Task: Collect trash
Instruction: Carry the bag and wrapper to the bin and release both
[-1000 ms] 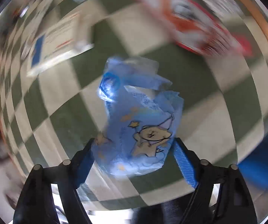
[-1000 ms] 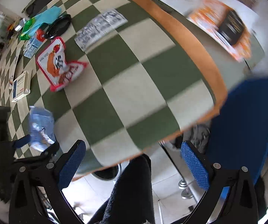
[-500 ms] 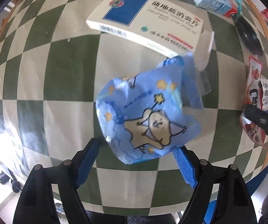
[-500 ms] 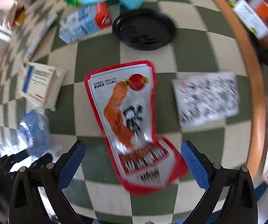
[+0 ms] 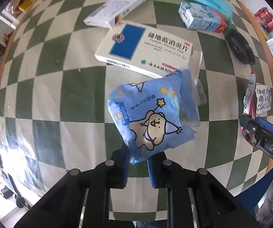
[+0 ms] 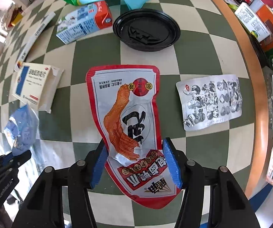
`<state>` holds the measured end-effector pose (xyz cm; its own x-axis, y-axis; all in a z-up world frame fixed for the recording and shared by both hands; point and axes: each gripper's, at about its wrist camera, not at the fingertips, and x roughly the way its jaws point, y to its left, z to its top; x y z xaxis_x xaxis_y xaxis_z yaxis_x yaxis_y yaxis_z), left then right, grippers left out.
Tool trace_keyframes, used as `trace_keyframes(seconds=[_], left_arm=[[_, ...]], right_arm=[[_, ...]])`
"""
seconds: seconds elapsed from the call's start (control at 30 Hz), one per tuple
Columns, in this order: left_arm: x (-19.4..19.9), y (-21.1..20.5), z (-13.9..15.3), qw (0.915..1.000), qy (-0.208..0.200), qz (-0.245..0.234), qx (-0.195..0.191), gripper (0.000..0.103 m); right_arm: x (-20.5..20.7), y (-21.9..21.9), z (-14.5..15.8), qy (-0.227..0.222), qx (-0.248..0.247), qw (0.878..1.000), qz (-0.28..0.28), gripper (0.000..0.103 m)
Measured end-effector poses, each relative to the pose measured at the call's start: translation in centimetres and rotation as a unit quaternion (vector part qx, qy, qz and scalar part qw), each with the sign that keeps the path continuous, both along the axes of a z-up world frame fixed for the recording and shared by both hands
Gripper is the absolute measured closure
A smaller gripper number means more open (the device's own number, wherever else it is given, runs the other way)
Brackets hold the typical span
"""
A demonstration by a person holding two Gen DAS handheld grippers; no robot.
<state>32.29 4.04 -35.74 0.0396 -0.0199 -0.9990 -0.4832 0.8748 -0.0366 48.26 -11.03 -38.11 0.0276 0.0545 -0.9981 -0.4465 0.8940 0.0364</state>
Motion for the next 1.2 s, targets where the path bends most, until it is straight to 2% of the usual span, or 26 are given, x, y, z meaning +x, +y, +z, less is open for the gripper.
trace_keyframes(seconds=[0.13, 0.2, 0.3, 0.5, 0.6, 0.67, 0.77, 0.97, 1.2], left_arm=[[0.0, -0.4, 1.7, 0.9998, -0.014, -0.004, 0.015, 0.091], [-0.3, -0.4, 2.4, 0.9996, -0.020, -0.002, 0.019, 0.093], [-0.7, -1.2, 3.8, 0.9991, -0.032, 0.000, 0.026, 0.096], [-0.8, -0.1, 6.2, 0.9980, -0.053, 0.010, 0.033, 0.096], [-2.6, 0.5, 8.1, 0.9970, -0.065, 0.015, 0.040, 0.097], [-3.7, 0.8, 8.7, 0.9963, -0.071, 0.018, 0.044, 0.097], [-4.0, 0.5, 8.0, 0.9950, -0.081, 0.018, 0.055, 0.097], [-8.8, 0.6, 9.8, 0.9924, -0.103, 0.013, 0.066, 0.097], [-17.4, 0.4, 10.6, 0.9901, -0.128, -0.007, 0.057, 0.097]], right_arm=[[-0.7, -0.9, 1.7, 0.000, 0.023, 1.000, -0.012, 0.047], [-1.1, -1.8, 2.8, 0.005, 0.042, 0.999, -0.018, 0.069], [-1.8, -2.5, 3.5, 0.011, 0.058, 0.998, -0.026, 0.069], [-3.4, -4.2, 5.3, 0.017, 0.100, 0.994, -0.040, 0.070], [-4.5, -4.2, 6.5, 0.015, 0.123, 0.992, -0.039, 0.071], [-5.2, -3.7, 7.3, 0.009, 0.132, 0.991, -0.032, 0.071], [-6.8, -3.6, 8.8, 0.006, 0.151, 0.988, -0.025, 0.071], [-12.0, -2.5, 11.2, -0.005, 0.176, 0.984, -0.015, 0.071], [-20.6, -1.8, 12.9, -0.019, 0.199, 0.980, -0.026, 0.071]])
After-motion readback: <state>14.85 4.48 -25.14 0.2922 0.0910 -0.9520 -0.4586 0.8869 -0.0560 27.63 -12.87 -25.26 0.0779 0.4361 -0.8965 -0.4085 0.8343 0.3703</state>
